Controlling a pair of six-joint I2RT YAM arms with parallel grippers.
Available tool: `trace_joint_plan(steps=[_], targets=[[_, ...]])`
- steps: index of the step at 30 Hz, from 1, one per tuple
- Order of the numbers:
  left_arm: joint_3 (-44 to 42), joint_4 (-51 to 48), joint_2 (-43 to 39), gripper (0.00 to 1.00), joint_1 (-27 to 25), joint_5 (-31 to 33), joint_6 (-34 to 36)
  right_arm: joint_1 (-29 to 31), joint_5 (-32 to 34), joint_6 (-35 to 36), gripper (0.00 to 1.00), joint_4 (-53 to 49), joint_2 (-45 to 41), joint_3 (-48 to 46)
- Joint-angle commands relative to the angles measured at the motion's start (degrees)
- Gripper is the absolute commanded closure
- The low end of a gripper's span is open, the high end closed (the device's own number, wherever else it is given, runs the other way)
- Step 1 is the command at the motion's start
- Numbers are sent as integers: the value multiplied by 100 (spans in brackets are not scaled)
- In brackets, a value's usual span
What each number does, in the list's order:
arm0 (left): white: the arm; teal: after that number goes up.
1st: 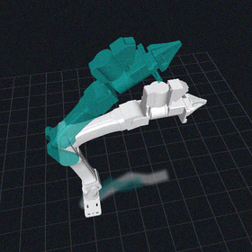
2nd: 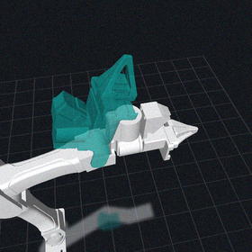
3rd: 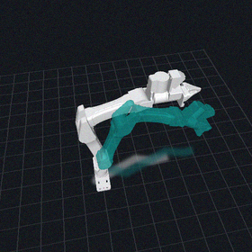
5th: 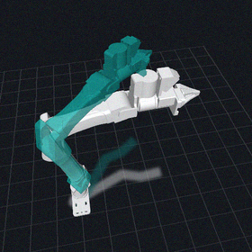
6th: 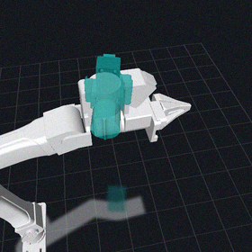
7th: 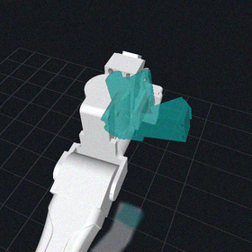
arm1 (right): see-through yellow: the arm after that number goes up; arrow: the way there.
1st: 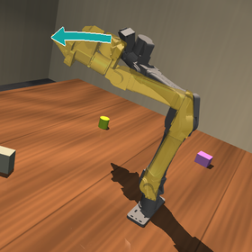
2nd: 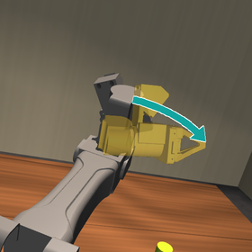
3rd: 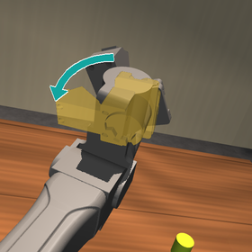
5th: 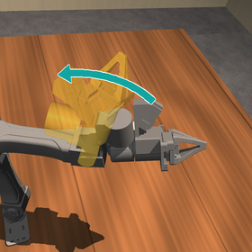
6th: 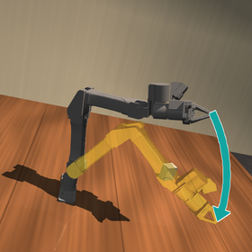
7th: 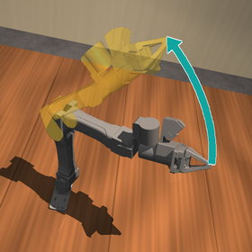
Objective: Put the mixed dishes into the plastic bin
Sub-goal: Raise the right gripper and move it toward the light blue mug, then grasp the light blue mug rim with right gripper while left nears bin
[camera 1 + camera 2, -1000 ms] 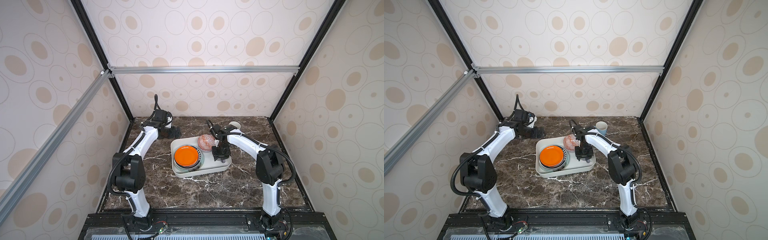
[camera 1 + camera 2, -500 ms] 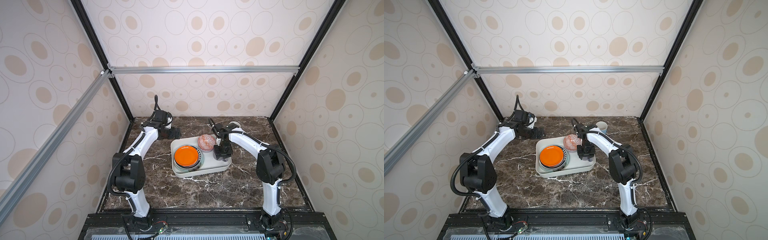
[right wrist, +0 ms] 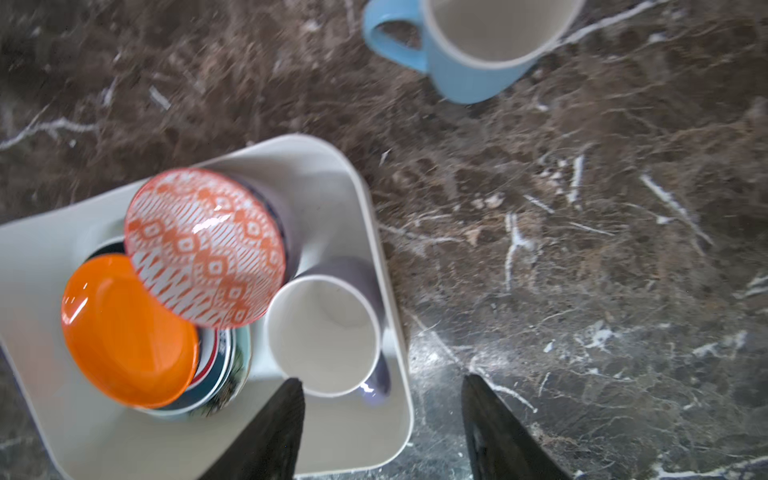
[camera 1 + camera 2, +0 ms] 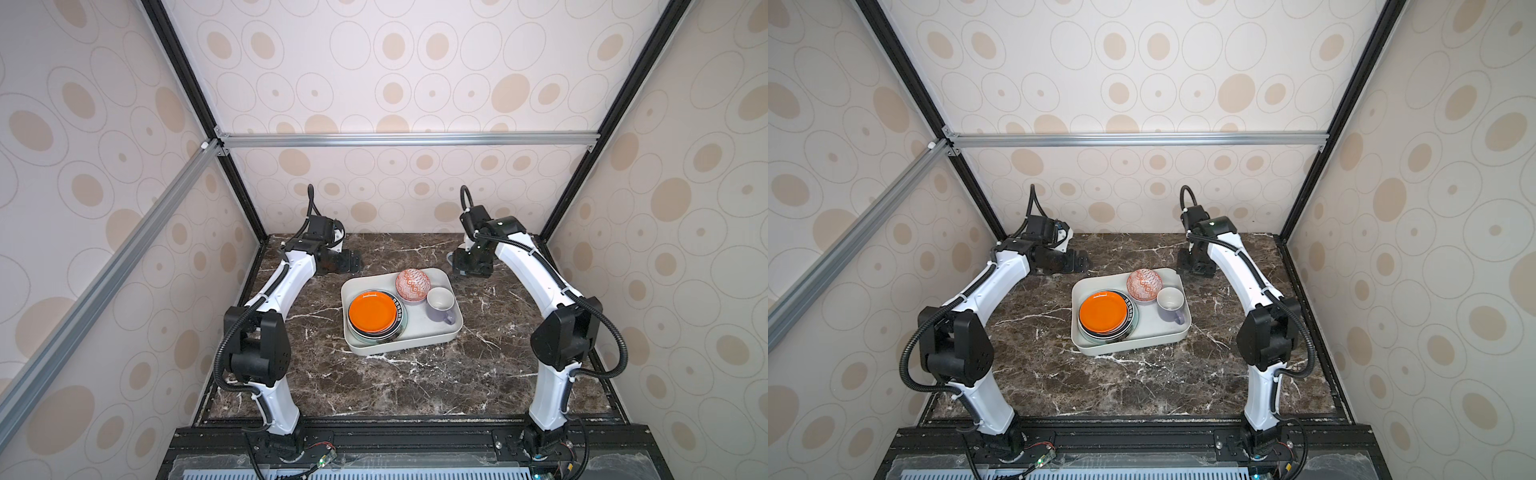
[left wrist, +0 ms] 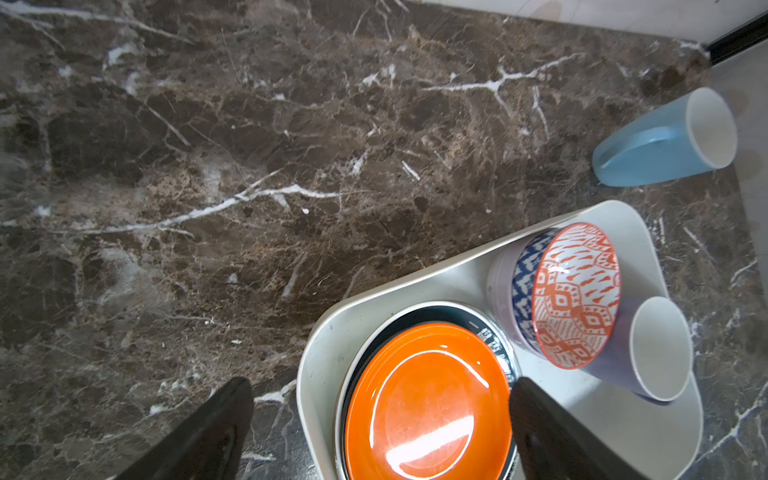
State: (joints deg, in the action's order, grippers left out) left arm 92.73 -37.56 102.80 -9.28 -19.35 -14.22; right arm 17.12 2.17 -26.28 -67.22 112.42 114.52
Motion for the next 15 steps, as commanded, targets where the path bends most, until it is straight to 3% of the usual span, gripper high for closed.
trace_joint_plan(steps=[1, 7, 11, 15], targets=[[559, 212, 206, 2, -41, -336, -233, -328, 447, -329, 35, 199, 280, 16], [1943, 24, 1079, 2, -550, -227, -295, -686, 539, -570, 34, 815, 742, 215], [3144, -377, 1820, 2, -865, -2, -180, -817, 539, -641, 34, 734, 1239, 864], [3392, -258, 2034, 2, -1050, 82, -265, -944, 448, -672, 34, 701, 1564, 1397]])
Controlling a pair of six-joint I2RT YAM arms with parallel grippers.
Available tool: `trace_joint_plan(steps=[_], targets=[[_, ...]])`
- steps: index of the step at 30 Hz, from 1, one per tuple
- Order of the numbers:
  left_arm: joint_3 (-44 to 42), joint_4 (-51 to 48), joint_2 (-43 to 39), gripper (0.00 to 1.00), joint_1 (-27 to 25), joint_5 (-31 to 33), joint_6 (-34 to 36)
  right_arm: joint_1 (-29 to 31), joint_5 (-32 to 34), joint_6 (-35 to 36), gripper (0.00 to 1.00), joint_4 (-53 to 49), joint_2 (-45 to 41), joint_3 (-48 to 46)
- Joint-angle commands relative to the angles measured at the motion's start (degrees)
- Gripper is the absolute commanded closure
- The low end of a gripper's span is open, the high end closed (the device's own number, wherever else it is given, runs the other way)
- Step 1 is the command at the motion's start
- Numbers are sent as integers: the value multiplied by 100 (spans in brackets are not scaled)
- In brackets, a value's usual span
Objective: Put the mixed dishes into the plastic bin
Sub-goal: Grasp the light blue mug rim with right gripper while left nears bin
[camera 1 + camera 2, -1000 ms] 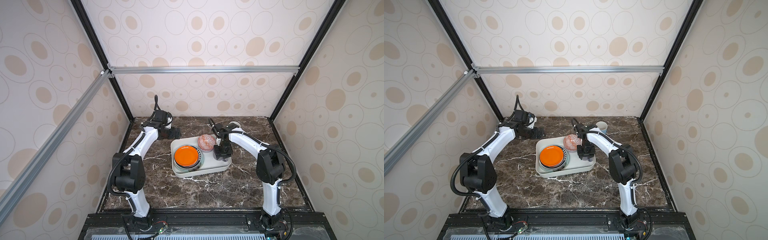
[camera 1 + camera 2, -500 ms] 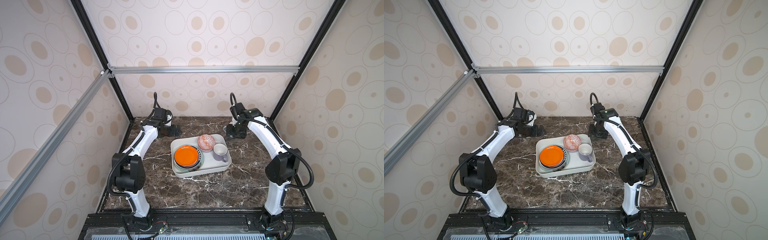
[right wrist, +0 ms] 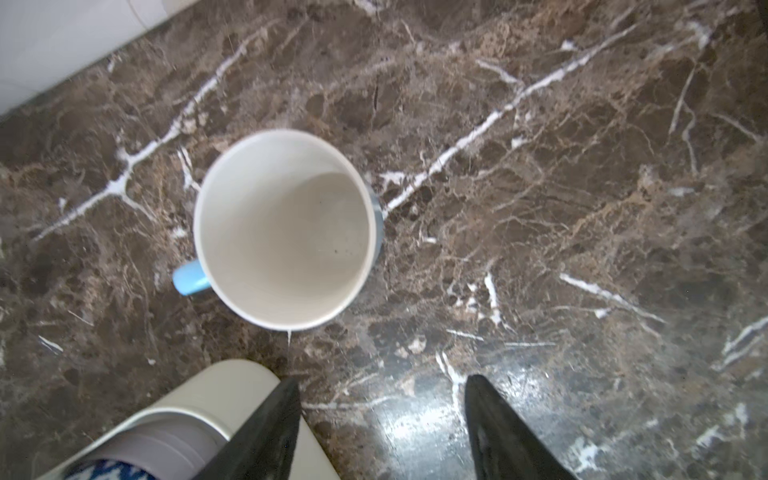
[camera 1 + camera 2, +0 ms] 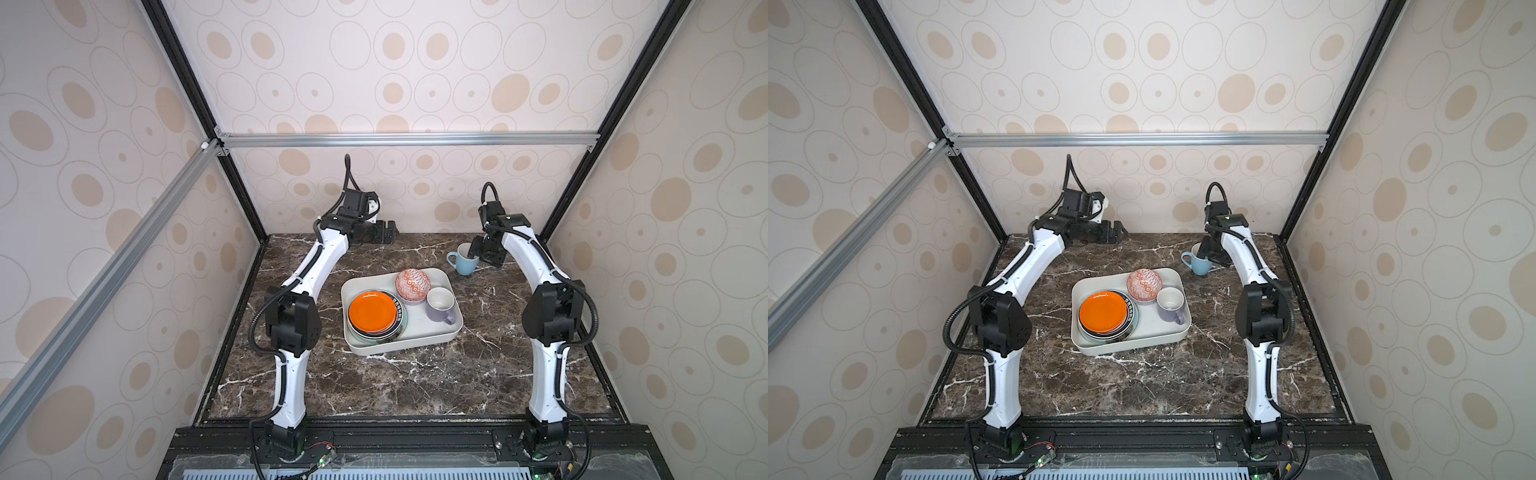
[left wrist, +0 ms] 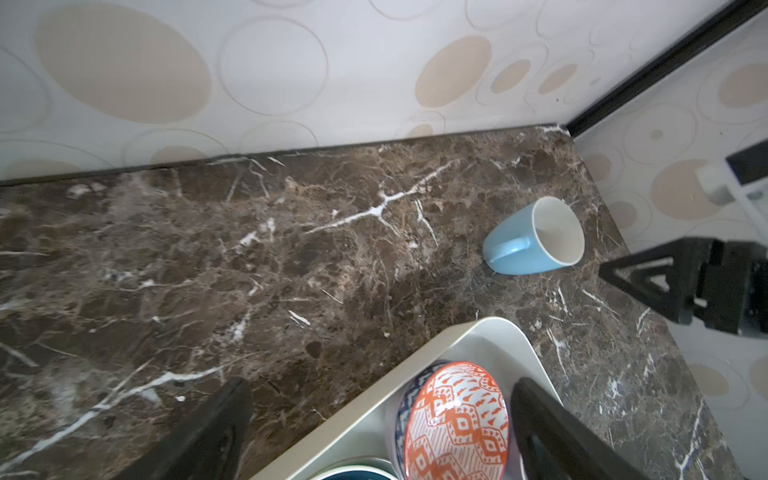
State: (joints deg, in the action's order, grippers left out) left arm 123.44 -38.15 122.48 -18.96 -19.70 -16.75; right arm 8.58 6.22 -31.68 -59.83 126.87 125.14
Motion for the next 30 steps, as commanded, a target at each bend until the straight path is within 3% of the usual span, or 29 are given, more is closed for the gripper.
trace_joint_plan(steps=[1, 9, 16, 25, 30], targets=[[353, -234, 111, 2, -143, 225, 31, -111, 55, -124, 34, -7, 168, 383], [275, -705, 330, 2, -712, 1415, 632, -303, -373, -181, 35, -36, 765, 981], [97, -543, 268, 3, -875, 1478, 750, -305, -601, -175, 38, -162, 1288, 1564], [-209, -323, 18, 3, -1044, 1063, 1040, -323, -804, -254, 39, -32, 1556, 1575], [-580, -29, -335, 3, -1064, 206, 1347, -341, -874, -265, 41, 19, 1693, 1600]])
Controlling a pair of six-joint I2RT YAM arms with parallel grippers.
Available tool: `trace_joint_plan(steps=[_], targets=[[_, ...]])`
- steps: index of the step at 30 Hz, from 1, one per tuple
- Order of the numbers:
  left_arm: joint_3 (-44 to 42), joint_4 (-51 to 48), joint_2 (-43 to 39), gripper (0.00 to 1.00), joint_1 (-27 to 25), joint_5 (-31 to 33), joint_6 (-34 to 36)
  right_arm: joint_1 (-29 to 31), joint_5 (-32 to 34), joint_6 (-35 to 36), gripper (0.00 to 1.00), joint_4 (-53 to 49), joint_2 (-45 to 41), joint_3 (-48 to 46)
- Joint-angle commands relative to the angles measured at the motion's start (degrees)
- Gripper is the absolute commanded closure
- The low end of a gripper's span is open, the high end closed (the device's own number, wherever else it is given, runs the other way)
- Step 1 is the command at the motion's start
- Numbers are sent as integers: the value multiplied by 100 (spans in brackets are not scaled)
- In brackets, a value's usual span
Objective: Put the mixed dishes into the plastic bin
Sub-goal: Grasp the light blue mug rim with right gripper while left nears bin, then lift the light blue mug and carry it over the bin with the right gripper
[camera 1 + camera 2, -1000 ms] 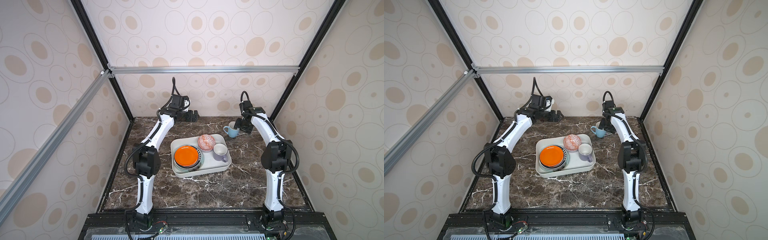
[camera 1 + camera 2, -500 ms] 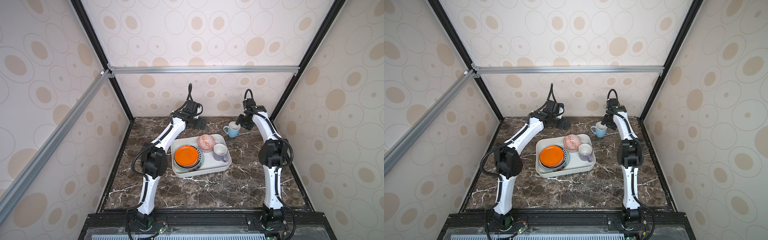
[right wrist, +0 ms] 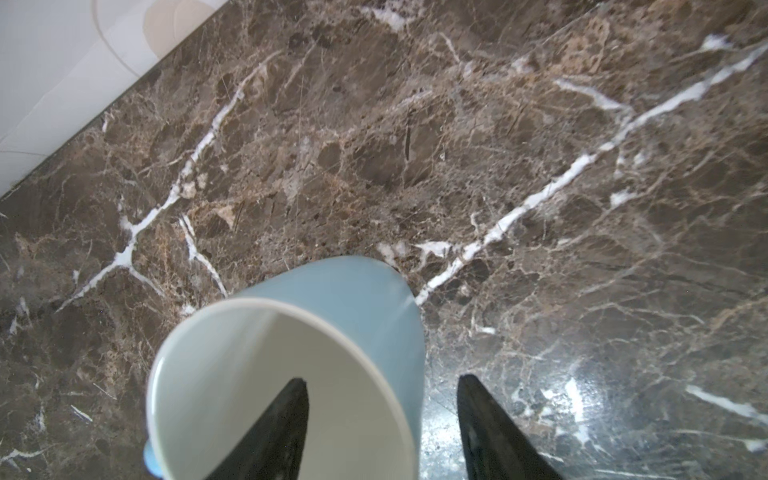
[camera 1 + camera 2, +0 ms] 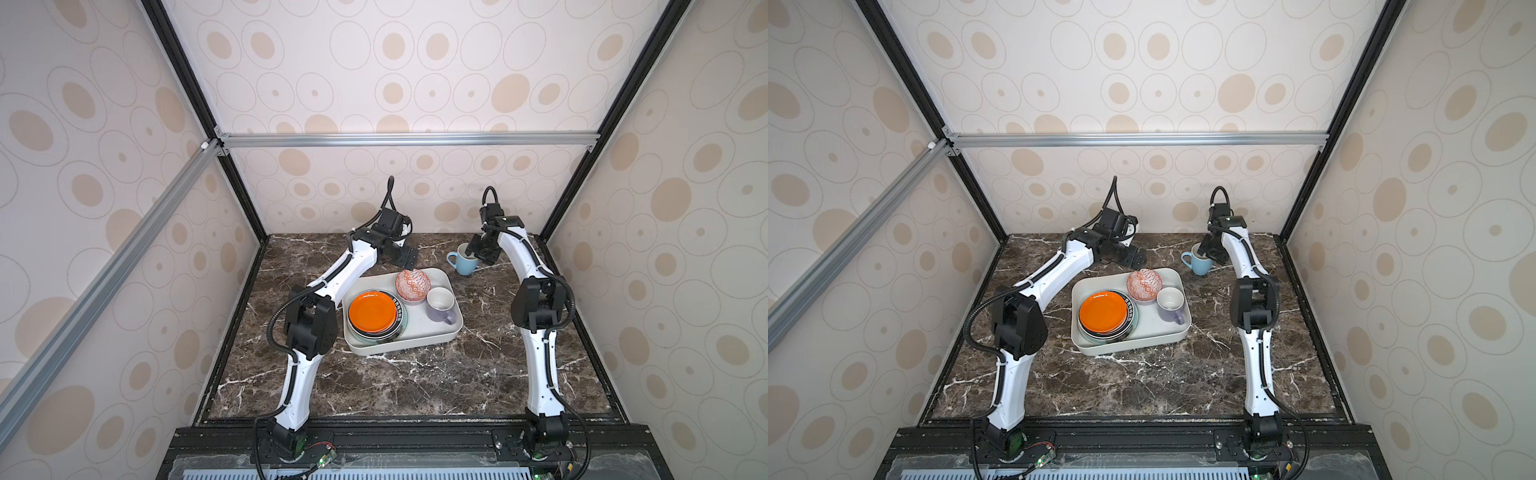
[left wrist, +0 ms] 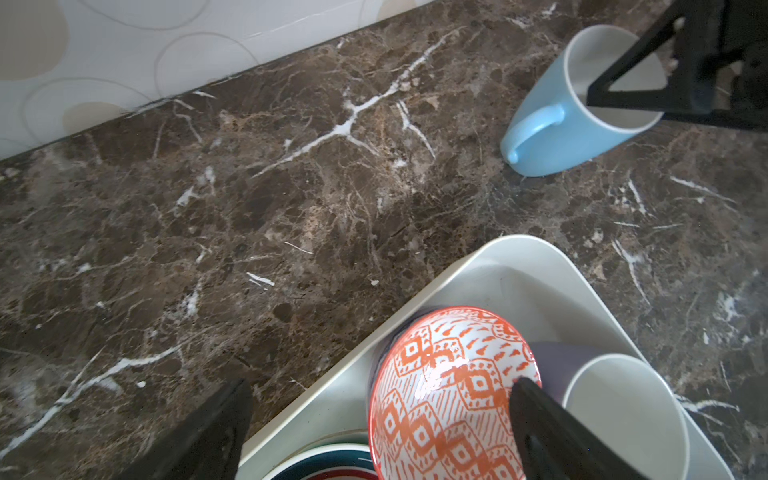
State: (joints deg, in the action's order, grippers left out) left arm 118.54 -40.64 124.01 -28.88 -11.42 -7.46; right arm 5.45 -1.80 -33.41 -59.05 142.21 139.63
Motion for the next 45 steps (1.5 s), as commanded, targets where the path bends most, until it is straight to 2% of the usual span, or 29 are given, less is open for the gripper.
trace_joint_plan(steps=[1, 4, 8, 14, 18, 27, 38, 45], targets=[[-198, 304, -587, 3, -80, -834, 502, -35, -82, -91, 42, -63, 177, 160], [-534, 562, -897, 2, -109, -1278, 683, -41, -102, -96, 44, -64, 233, 165], [-632, 561, -1061, 2, -142, -1358, 751, -59, -114, -70, 48, -65, 285, 163], [-656, 278, -1113, 2, -232, -1187, 886, -76, -178, -69, 58, -59, 355, 161], [-788, 276, -1257, 2, -247, -1003, 891, -88, -257, -68, 72, -34, 394, 161], [-1280, 383, -1620, 2, -249, -584, 895, -88, -232, -32, 86, -36, 256, 169], [-1672, 580, -1928, 3, -233, -295, 1060, -86, -214, 73, 88, -337, -162, 181], [-2056, 874, -2180, 3, -65, -360, 1098, -68, -189, 286, 89, -792, -719, 170]])
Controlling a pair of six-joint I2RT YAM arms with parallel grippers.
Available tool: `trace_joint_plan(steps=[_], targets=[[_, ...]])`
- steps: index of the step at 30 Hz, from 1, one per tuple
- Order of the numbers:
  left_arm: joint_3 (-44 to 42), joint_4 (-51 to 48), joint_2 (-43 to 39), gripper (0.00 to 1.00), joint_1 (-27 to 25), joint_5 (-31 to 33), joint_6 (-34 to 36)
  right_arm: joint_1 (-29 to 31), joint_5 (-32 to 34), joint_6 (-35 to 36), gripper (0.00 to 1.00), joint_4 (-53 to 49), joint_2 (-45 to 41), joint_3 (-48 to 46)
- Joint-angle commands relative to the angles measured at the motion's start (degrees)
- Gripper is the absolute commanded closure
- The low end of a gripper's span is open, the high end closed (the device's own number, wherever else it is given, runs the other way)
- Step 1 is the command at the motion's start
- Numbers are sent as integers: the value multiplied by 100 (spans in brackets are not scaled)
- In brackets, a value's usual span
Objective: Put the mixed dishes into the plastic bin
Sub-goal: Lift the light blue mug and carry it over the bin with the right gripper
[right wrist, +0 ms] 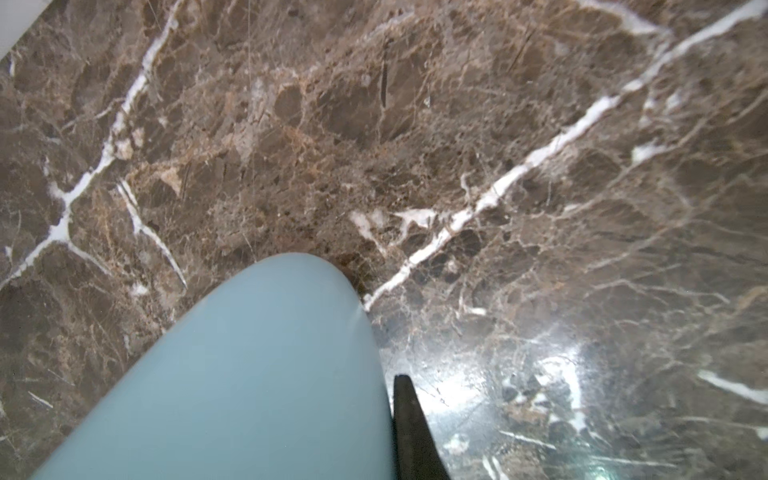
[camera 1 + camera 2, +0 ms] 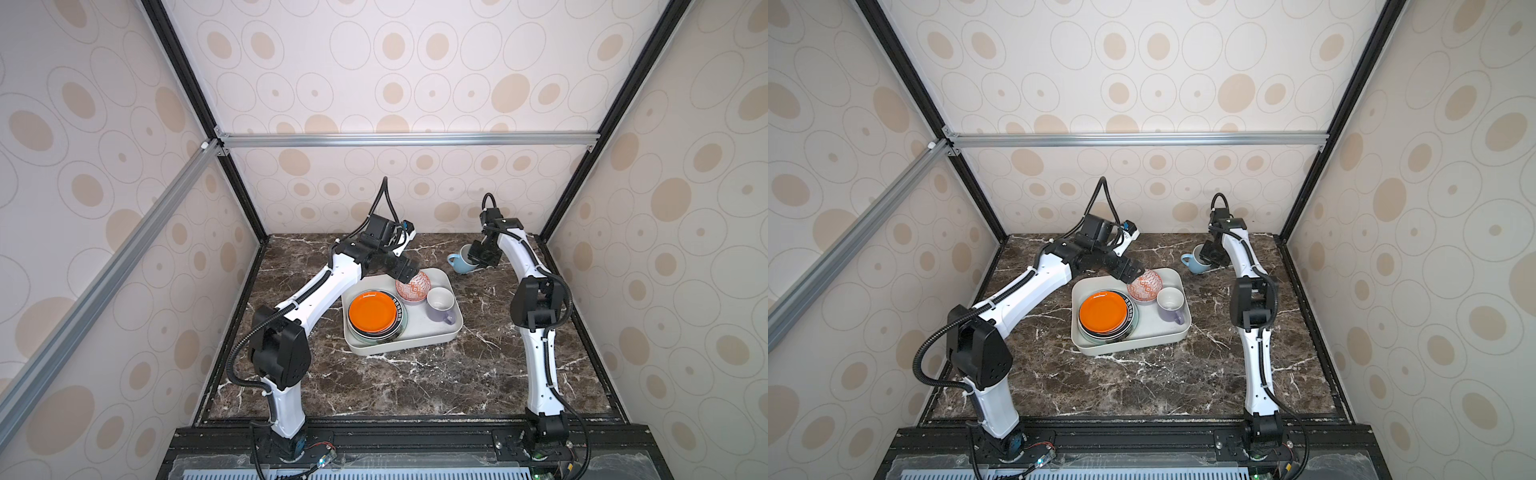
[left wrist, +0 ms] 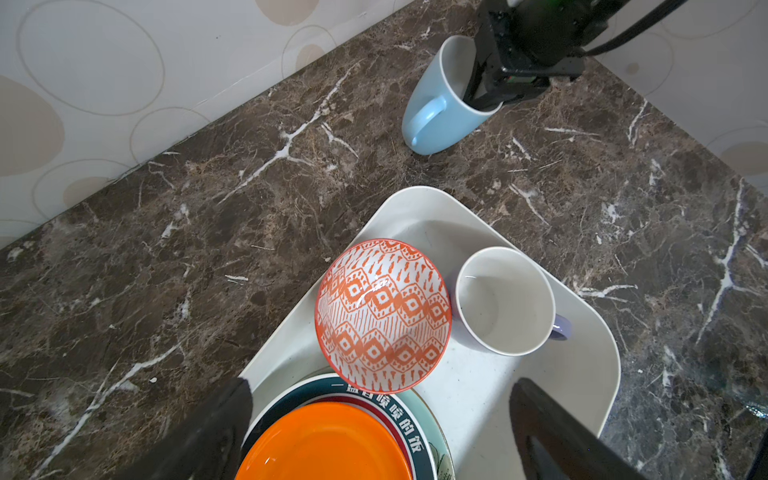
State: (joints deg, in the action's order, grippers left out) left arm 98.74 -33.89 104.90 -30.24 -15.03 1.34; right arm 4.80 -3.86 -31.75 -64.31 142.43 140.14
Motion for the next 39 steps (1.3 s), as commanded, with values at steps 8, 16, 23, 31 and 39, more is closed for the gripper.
trace_joint_plan(steps=[8, 16, 23, 31, 39], targets=[[-600, 477, -607, 2, 263, -131, 348, 239, 158, 361, 90, -916, -1441, 8], [-1188, 803, -1089, 1, 551, -225, 217, 903, 328, 365, 90, -1576, -2070, -72], [-1695, 935, -1569, 1, 594, -238, 86, 1671, 381, 252, 91, -2036, -2415, -381], [-2236, 1046, -2078, 1, 600, -105, -8, 2310, 346, 175, 92, -2406, -2495, -474], [-2499, 1058, -2338, 1, 628, -31, 6, 2816, 272, 108, 93, -2502, -2448, -803]])
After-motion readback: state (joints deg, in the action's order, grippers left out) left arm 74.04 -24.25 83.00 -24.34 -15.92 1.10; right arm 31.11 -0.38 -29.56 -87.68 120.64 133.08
